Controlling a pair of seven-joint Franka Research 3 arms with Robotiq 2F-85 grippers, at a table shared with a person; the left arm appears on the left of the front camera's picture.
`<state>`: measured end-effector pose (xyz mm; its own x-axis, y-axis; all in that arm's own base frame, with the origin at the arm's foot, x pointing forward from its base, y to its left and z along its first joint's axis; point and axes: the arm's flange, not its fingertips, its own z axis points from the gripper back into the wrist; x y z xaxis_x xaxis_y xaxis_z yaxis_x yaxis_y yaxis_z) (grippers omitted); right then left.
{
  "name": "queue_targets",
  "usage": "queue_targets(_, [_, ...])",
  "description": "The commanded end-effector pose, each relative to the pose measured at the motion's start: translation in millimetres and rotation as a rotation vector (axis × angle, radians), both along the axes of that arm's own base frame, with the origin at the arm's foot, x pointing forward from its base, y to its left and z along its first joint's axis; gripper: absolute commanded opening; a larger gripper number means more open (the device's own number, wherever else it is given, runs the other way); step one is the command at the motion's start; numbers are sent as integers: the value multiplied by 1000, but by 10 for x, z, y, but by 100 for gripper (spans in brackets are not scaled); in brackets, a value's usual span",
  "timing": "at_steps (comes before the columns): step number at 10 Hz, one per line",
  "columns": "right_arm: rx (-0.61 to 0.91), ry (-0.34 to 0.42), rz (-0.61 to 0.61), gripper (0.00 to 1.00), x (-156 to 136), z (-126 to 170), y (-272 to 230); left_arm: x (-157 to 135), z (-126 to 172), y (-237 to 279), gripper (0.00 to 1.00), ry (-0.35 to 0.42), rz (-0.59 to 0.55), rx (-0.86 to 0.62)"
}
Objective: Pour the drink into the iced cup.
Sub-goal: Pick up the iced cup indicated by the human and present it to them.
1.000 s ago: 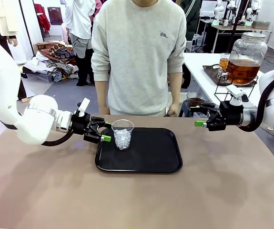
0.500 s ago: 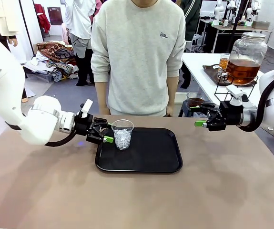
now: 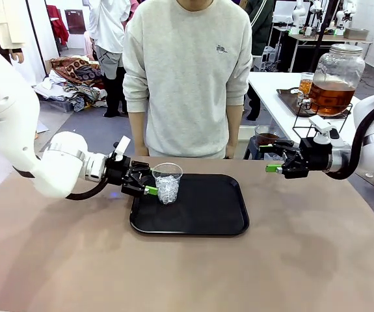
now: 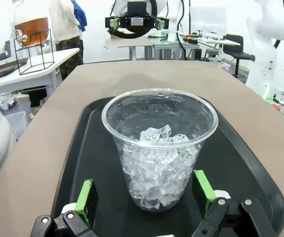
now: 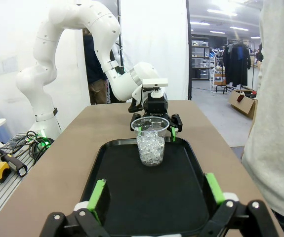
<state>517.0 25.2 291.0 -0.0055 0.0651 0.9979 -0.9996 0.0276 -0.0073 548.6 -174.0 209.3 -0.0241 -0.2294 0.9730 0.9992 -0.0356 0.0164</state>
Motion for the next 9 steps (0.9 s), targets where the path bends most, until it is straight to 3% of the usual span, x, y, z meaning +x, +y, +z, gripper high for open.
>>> queue_targets(1, [-6,1,2,100,32,42,21,54,-24,-122,100,25,29,-25])
queue_targets(9, [-6,1,2,100,32,42,21,8,-34,-275,100,45,-13,-42])
